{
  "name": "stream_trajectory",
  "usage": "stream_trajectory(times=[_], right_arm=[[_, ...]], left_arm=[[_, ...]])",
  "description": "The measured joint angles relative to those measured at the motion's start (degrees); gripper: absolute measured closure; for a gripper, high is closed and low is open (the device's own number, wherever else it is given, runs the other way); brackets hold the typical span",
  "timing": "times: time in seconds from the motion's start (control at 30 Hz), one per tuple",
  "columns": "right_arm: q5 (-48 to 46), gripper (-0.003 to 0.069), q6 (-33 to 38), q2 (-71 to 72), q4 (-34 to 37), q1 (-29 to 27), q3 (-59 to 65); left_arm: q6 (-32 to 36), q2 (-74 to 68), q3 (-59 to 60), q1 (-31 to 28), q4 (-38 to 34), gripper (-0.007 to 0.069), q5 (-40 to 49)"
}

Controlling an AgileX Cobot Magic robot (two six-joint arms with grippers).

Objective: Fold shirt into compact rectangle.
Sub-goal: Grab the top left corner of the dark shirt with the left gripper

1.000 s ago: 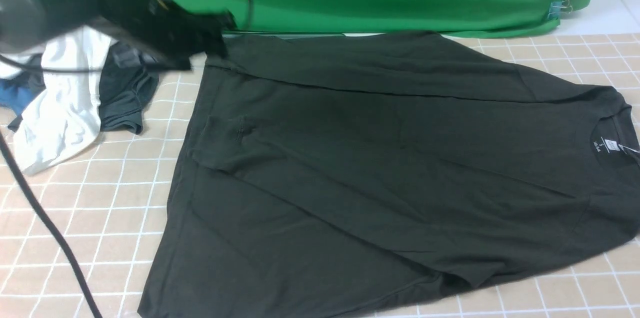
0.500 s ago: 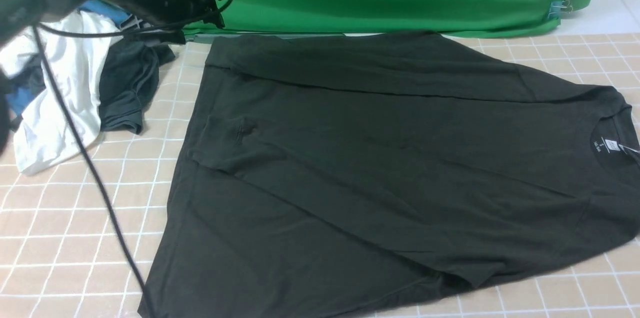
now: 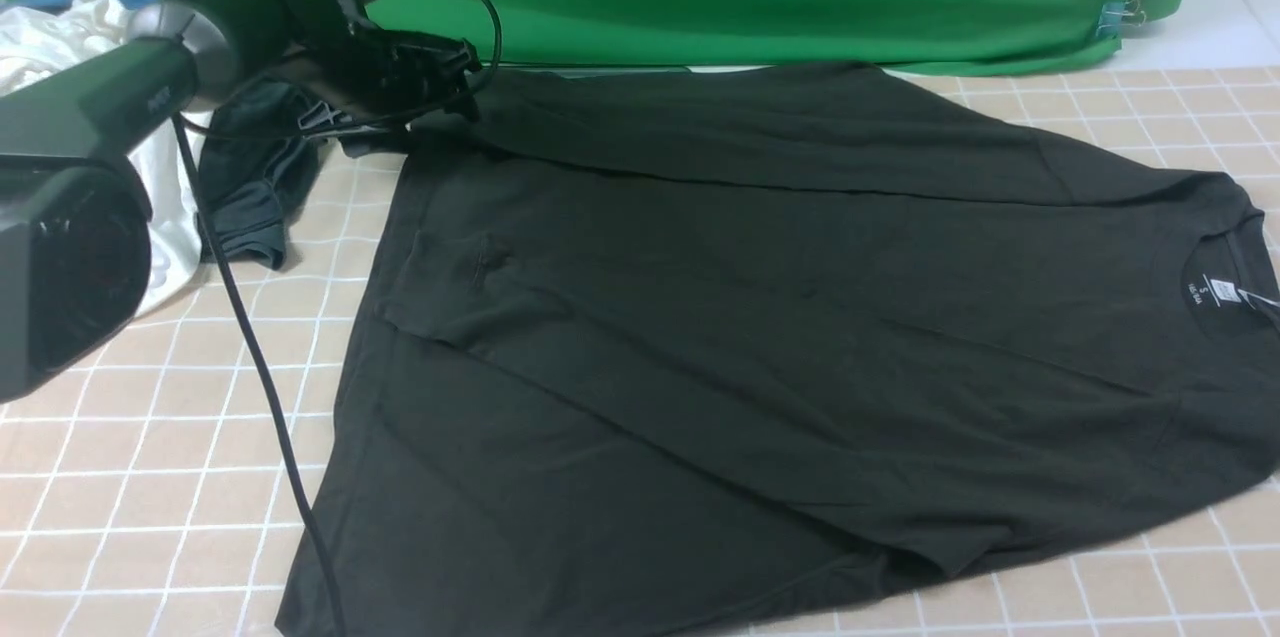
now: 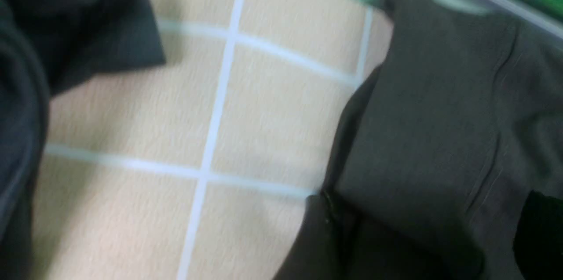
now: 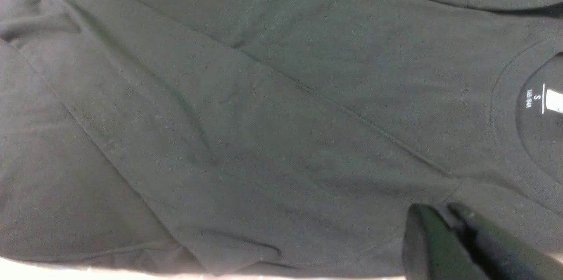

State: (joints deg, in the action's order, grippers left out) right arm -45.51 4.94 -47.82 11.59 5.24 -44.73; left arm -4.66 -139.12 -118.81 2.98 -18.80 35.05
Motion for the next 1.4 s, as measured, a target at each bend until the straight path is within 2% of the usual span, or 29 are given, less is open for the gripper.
stream_trajectory(times=[0.17,0.33,0.43,0.67,0.73,1.2,1.3,1.4], right_arm=[[0.70,0.0599,0.00,0.00,0.00,0.00,0.00],[0.70,0.0597,0.00,0.00,0.00,0.00,0.00],[0.70,0.0591,0.00,0.00,0.00,0.00,0.00],[0.70,0.0587,0.00,0.00,0.00,0.00,0.00],[0.70,0.0587,0.00,0.00,0.00,0.00,0.00],[0.70,0.0587,-0.74,0.00,0.00,0.00,0.00],[0.70,0.0587,-1.13,0.00,0.00,0.00,0.00],[0.70,0.0587,-2.50,0.00,0.00,0.00,0.00]], left_arm=[[0.04,-0.57,-0.30,0.00,-0.68,0.0090,-1.32],[0.04,-0.91,-0.43,0.00,-1.48,0.0164,-2.41],[0.22,-1.09,-0.43,0.00,-1.48,0.0256,-2.97],[0.41,-1.21,-0.43,0.00,-1.52,0.0563,-4.04],[0.41,-1.21,-0.43,0.00,-1.52,0.0583,-4.10],[0.43,-0.44,-0.49,0.00,1.37,0.0579,-4.06],[0.38,-0.44,-0.49,0.00,1.72,0.0531,-3.93],[0.21,-0.44,-0.49,0.00,1.94,0.0436,-3.41]])
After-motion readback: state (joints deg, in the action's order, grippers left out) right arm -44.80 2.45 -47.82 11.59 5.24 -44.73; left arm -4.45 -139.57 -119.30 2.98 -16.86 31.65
